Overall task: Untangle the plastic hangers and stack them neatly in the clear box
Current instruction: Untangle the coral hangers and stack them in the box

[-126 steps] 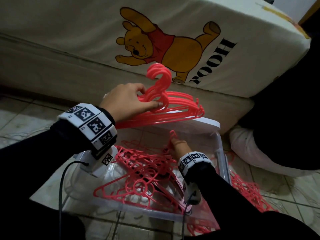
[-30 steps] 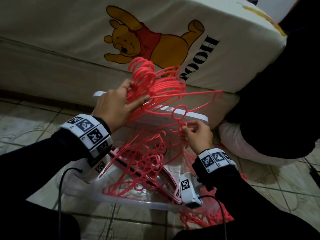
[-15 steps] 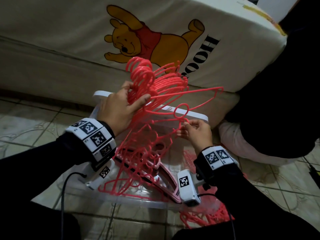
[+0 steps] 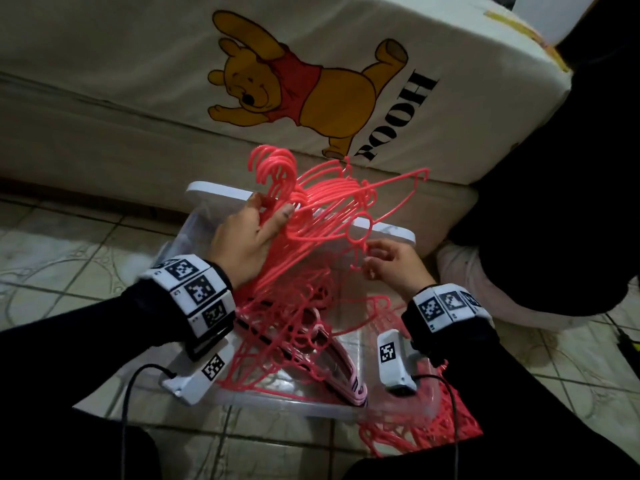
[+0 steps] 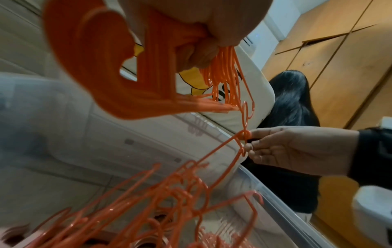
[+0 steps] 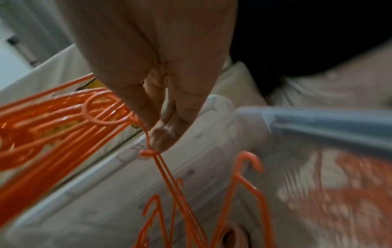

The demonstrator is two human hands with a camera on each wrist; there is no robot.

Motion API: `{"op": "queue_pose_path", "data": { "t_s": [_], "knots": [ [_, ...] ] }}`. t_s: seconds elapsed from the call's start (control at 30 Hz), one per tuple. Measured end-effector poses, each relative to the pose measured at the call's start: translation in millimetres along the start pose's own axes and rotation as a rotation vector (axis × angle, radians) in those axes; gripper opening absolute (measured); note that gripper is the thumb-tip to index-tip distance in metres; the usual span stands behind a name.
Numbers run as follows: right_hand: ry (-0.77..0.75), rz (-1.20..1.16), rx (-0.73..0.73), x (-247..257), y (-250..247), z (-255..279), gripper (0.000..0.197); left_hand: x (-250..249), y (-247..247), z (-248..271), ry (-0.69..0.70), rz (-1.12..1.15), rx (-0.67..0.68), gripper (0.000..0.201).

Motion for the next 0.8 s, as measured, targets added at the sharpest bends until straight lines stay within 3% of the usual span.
{"op": "queue_pose_path", "data": {
  "t_s": [0.1, 0.27, 0.4, 0.53, 0.67, 0.73, 0.8],
  "knots": [
    [-0.039, 0.238, -0.006, 3, -4, -1, 0.012, 1, -4, -5, 0.009, 0.013, -0.015, 0.068],
    [-0.118, 0.238, 0.109, 9, 1, 6, 0.012, 5, -15, -13, -0.001, -0.014, -0.044, 0.059],
    [-0.201, 0.292, 0.028, 17, 0, 13, 0.012, 2, -18, -16, -0.007, -0.002, -0.047, 0.061],
    [-0.182, 0.253, 0.045, 19, 2, 16, 0.014, 2, -19, -18, 0.01, -0.049, -0.034, 0.073],
    [-0.053, 0.208, -0.003, 11, -7, 13, 0.021, 1, -23, -22, 0.03, -0.047, -0.038, 0.076],
    [-0.036, 0.383, -0.04, 13, -14, 16, 0.03, -3, -29, -26, 0.046, -0.063, -0.057, 0.074],
    [-0.1, 0.712, -0.142, 27, -25, 24, 0.038, -7, -37, -34, 0.055, -0.109, -0.059, 0.071]
  ]
}}
Point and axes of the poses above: each hand's wrist, its own z-axis away from the middle knuckle, its own y-axis out of the palm, x = y × z, the point moved 8 cm from there along -z, towards the middle knuckle, and after that the axes turned 3 degrees about y, right-handed, at the moved point
